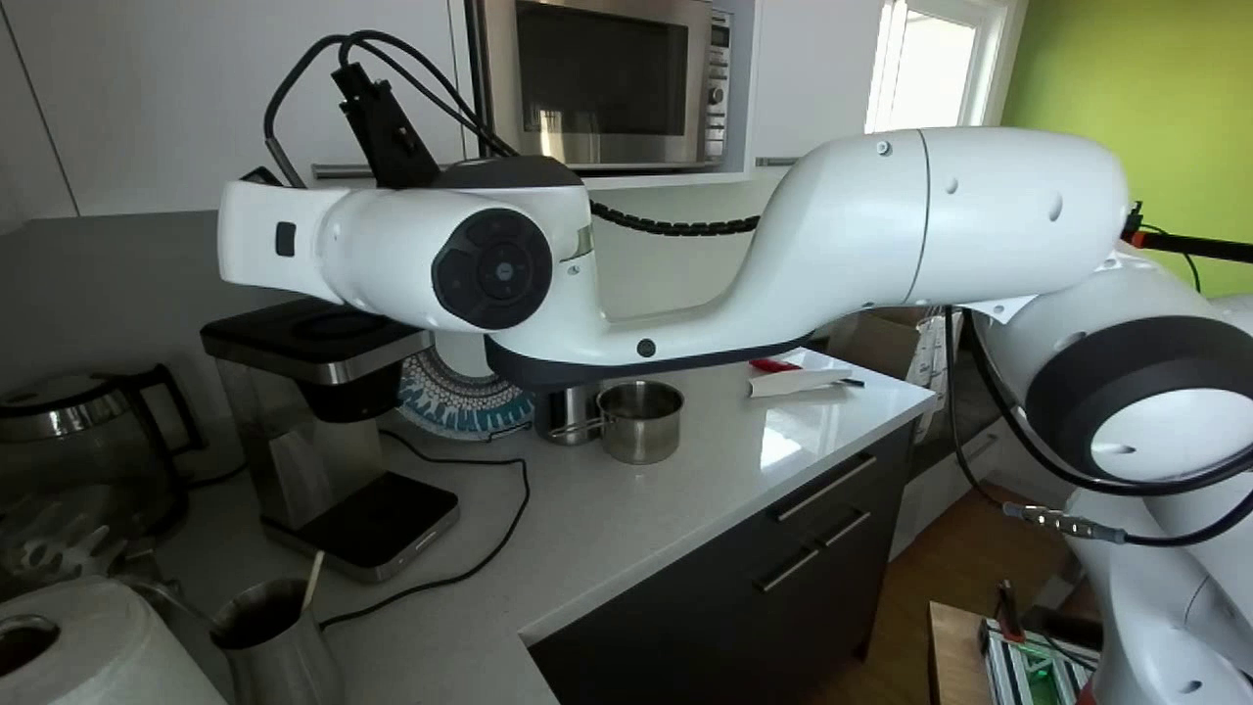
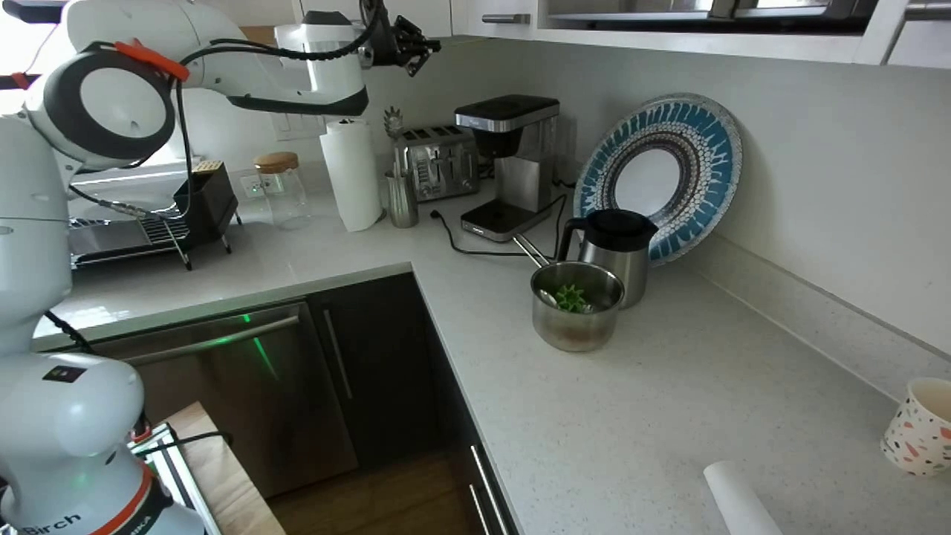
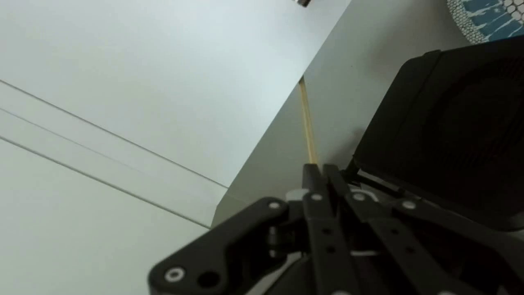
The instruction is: Take the chapstick out of the cup then put it on the coffee maker
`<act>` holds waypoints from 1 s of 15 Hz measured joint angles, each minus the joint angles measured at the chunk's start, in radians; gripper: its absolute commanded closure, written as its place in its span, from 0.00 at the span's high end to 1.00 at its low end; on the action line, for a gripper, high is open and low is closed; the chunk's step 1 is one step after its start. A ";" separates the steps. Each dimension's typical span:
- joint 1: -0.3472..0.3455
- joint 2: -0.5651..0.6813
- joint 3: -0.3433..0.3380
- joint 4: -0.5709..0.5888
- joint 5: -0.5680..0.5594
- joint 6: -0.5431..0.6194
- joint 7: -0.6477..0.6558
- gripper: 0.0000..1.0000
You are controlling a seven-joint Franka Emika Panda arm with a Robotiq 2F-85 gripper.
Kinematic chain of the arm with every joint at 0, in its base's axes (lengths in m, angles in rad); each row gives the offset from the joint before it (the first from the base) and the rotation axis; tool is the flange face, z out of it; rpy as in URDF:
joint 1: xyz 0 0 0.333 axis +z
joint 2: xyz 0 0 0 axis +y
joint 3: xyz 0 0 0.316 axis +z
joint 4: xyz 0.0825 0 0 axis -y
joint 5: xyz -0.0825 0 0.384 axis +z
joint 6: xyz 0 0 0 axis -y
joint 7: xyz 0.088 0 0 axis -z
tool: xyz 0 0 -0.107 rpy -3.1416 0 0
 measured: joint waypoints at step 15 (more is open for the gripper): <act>-0.075 0.048 -0.004 -0.002 0.006 0.096 0.481 0.01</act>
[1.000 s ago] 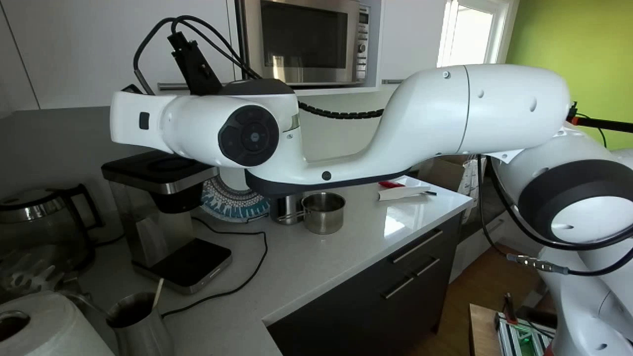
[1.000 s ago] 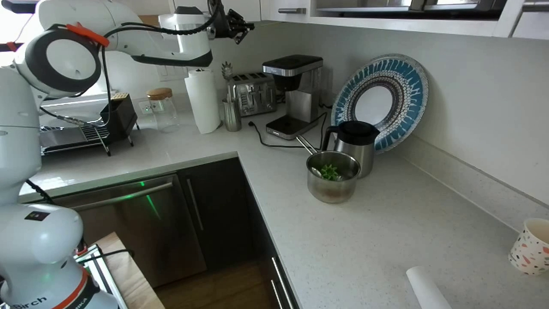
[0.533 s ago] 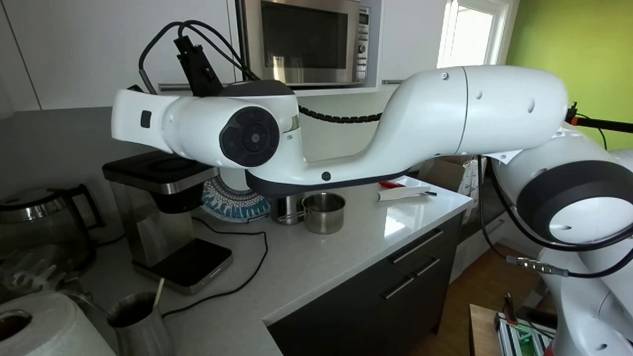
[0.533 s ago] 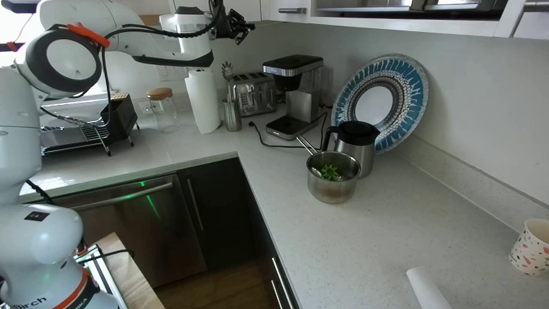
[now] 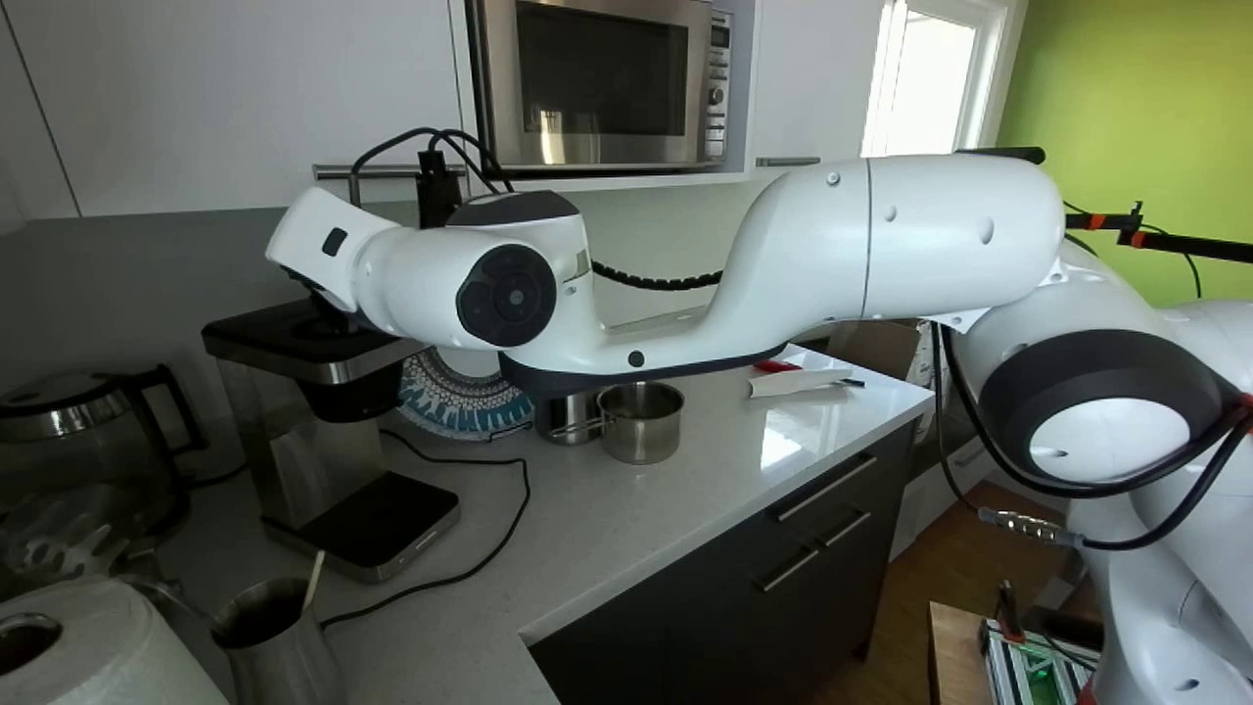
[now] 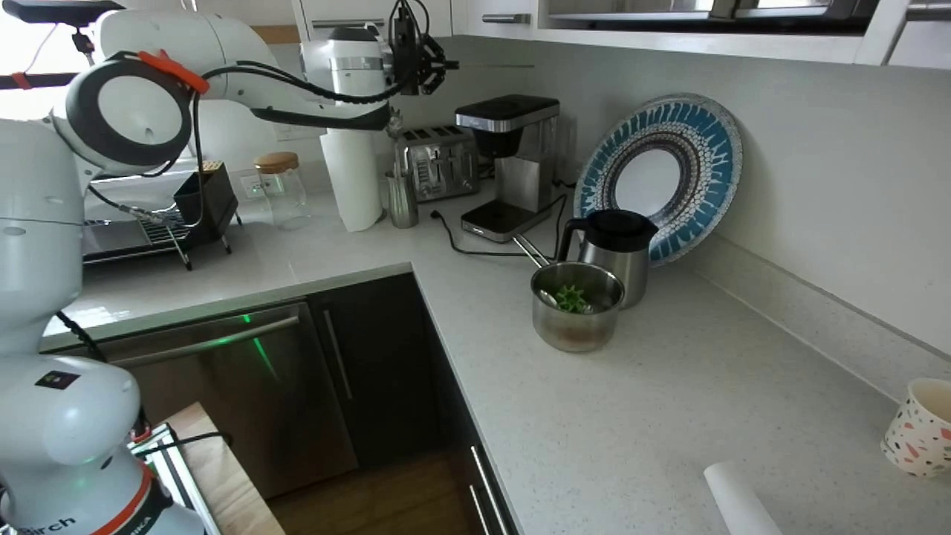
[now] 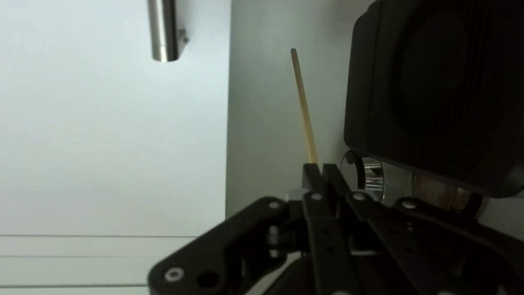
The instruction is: Take the chapstick out of the cup then put it on the coffee maker
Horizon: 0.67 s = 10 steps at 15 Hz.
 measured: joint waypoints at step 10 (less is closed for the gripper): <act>-0.063 0.046 0.006 -0.016 0.033 0.102 0.126 0.01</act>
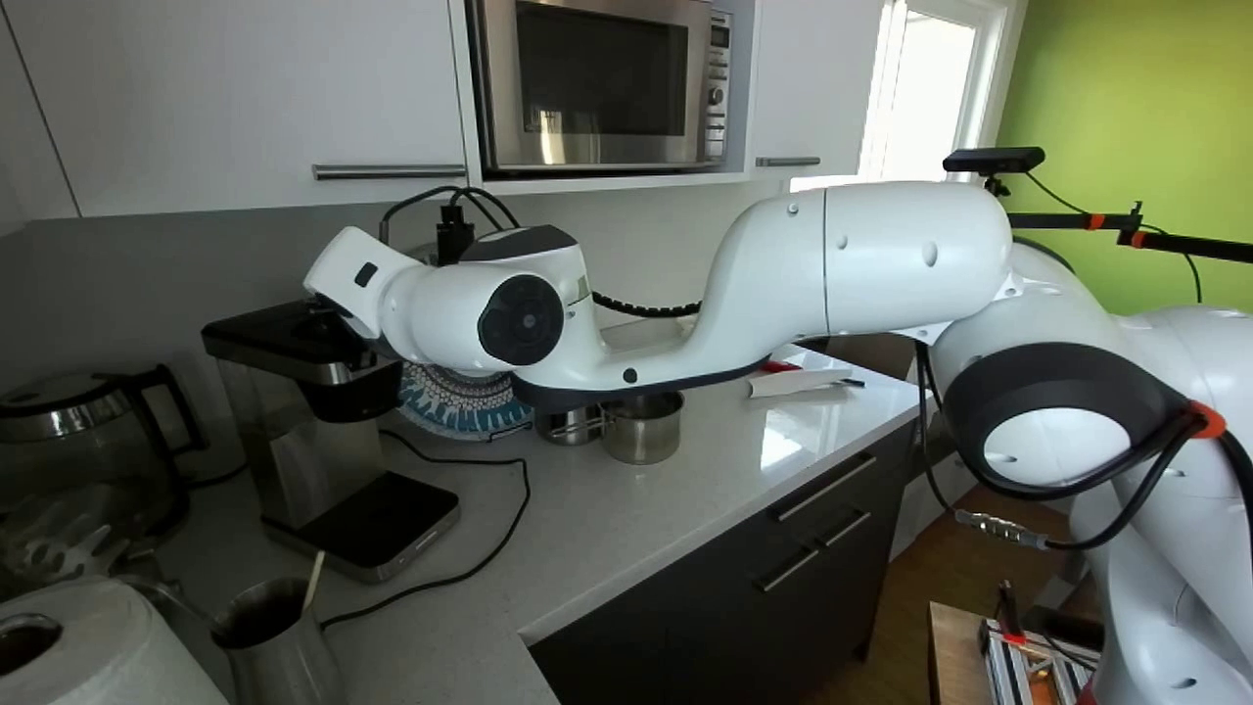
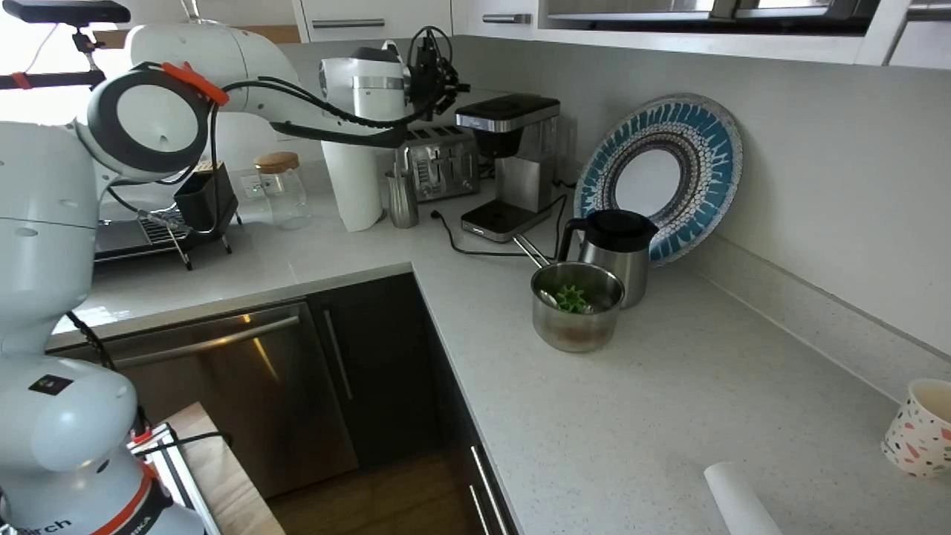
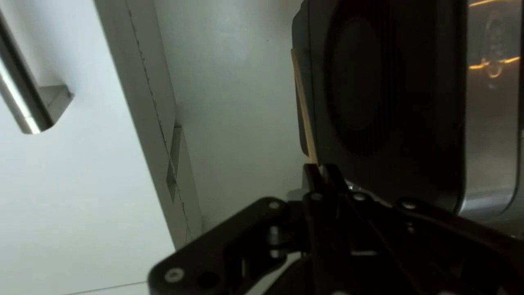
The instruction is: Take the chapstick out of the cup then put it on the coffee maker
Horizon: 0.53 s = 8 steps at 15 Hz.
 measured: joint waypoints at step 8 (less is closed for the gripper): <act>-0.001 0.000 0.015 -0.027 0.089 -0.100 -0.003 0.60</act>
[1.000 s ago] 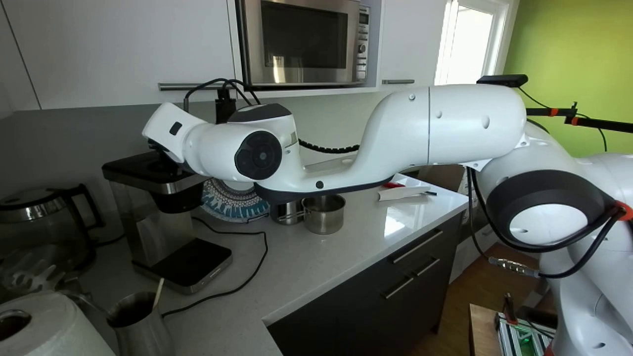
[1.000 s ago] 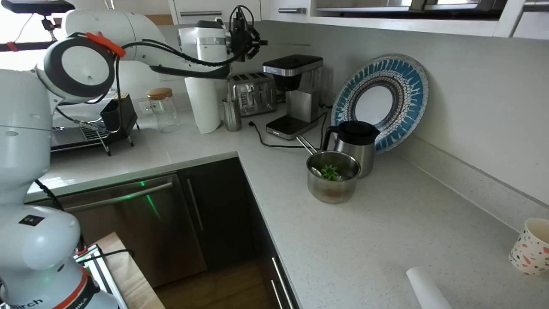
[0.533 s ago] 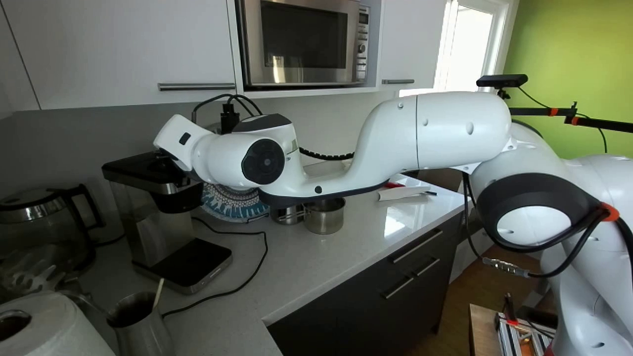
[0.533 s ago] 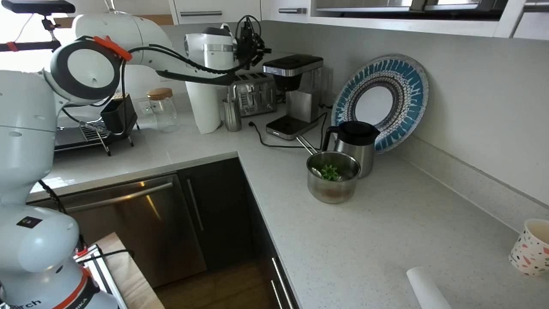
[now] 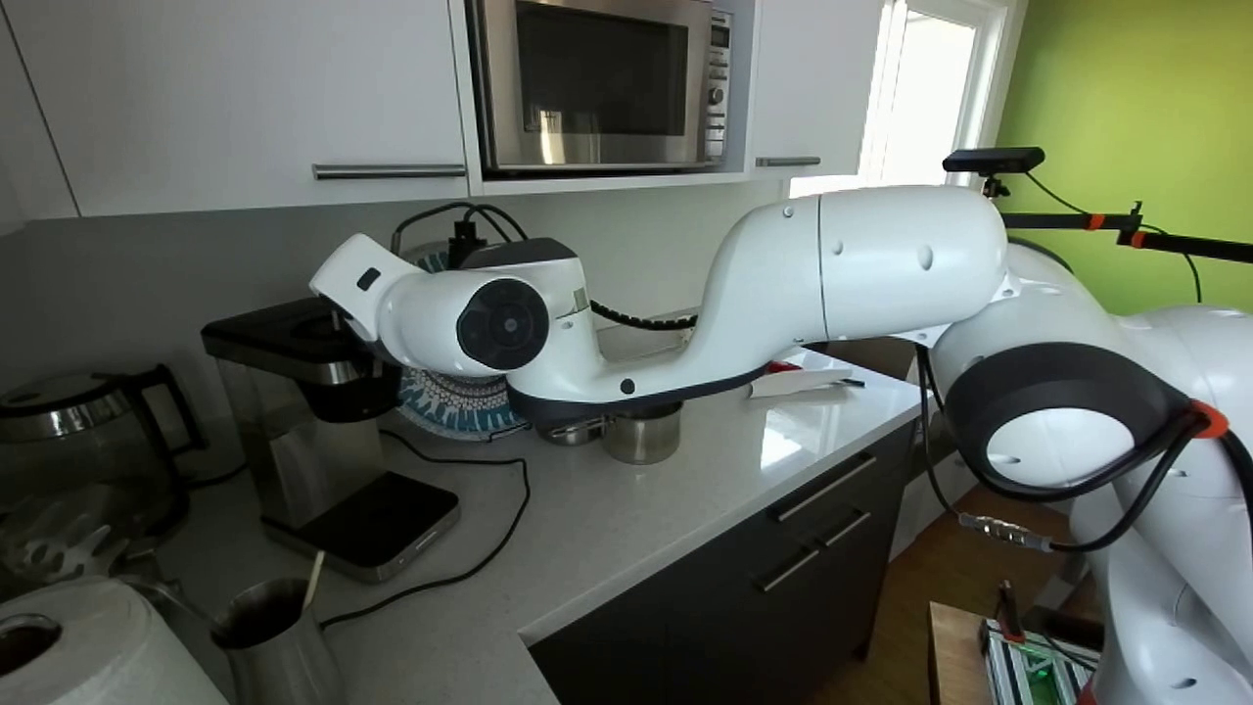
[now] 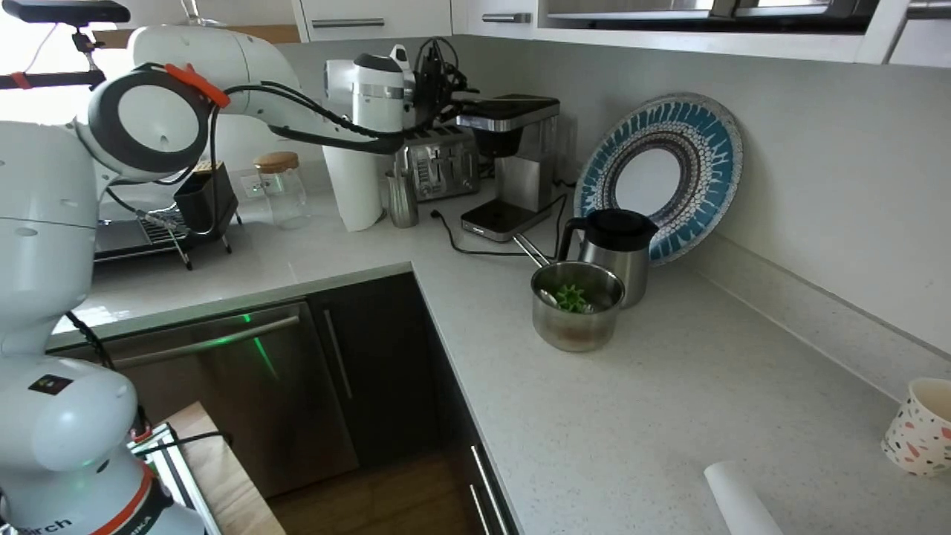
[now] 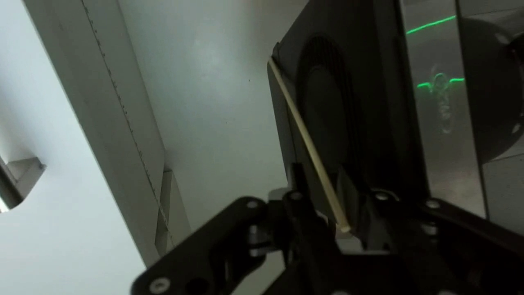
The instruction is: Take the chapstick out of the cup then put it on the coffee maker
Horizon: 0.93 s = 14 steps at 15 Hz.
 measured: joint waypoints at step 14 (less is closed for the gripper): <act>-0.028 -0.011 0.280 0.028 0.182 -0.118 -0.375 1.00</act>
